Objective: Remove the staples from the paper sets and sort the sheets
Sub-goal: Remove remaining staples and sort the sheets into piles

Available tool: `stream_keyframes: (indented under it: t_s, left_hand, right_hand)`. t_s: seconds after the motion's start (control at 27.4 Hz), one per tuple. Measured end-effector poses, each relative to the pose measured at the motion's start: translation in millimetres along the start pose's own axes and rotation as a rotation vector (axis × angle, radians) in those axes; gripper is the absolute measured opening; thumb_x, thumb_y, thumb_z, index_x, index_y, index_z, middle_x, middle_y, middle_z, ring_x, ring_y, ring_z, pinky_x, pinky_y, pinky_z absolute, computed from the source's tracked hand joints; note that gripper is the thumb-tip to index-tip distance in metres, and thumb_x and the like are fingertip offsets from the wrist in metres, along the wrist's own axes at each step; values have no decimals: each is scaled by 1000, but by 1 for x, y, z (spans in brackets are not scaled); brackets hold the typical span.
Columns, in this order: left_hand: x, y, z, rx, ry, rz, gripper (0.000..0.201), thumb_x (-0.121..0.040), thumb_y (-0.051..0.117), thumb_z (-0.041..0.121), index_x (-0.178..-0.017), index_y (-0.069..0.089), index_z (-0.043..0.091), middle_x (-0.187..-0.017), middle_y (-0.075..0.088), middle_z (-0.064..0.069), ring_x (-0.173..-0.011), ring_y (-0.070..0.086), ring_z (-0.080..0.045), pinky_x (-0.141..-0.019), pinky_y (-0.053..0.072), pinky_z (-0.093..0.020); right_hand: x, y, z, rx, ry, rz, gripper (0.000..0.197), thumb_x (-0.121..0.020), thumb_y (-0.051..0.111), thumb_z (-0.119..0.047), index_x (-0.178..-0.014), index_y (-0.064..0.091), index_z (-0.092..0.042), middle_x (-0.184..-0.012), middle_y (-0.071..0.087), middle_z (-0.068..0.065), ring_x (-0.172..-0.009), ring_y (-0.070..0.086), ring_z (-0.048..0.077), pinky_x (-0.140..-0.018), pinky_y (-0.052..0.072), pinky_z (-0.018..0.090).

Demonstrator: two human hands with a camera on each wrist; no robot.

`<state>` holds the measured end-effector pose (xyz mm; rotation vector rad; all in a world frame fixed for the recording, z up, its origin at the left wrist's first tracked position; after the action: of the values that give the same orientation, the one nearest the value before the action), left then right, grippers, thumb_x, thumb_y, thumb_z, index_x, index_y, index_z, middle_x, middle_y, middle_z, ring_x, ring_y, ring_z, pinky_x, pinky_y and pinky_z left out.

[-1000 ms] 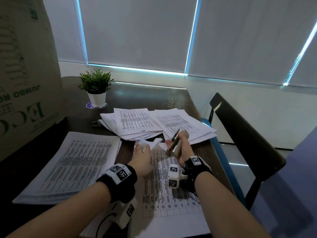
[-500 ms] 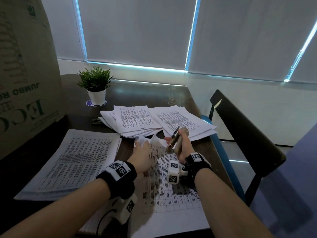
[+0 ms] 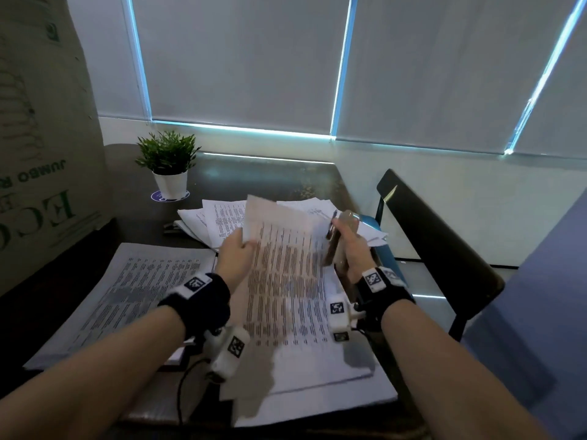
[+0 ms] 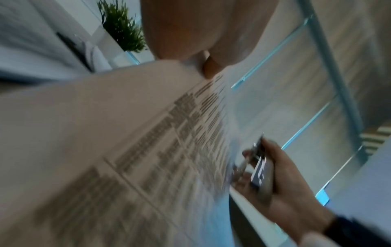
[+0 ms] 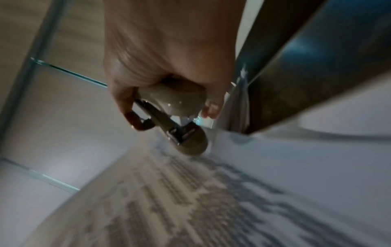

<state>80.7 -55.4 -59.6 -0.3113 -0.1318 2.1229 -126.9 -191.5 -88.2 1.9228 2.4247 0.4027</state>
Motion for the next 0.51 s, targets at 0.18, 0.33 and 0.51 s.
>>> stream_keyframes:
  t_s: [0.18, 0.33, 0.51]
  left_hand:
    - [-1, -25, 128, 109, 426, 220, 13, -97, 38, 6, -105, 47, 11, -96, 62, -7, -87, 63, -26, -74, 56, -35]
    - [15, -27, 160, 152, 570, 326, 17, -98, 36, 4, -112, 44, 10, -88, 55, 8, -74, 55, -2, -60, 46, -11]
    - [25, 17, 80, 18, 305, 185, 18, -98, 38, 4, -111, 51, 8, -87, 56, 1, -72, 53, -10, -63, 42, -21]
  right_hand:
    - [45, 30, -115, -75, -294, -265, 56, -81, 69, -49, -115, 67, -5, -113, 67, 24, -99, 67, 41, -84, 58, 50]
    - [75, 36, -149, -48, -469, -187, 47, -73, 74, -49, -95, 72, -7, -105, 69, 26, -94, 67, 40, -83, 56, 54]
    - [79, 3, -65, 65, -292, 78, 28, -89, 71, -34, -97, 60, -10, -92, 68, 9, -69, 65, 18, -64, 58, 33]
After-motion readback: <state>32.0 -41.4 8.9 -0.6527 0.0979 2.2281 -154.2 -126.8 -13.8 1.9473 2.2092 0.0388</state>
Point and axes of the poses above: each hand's wrist, its own x-axis away from the middle knuckle, its own y-axis out of the palm, z = x × y, the point moved 6 cm from there along -x, towards the middle knuckle
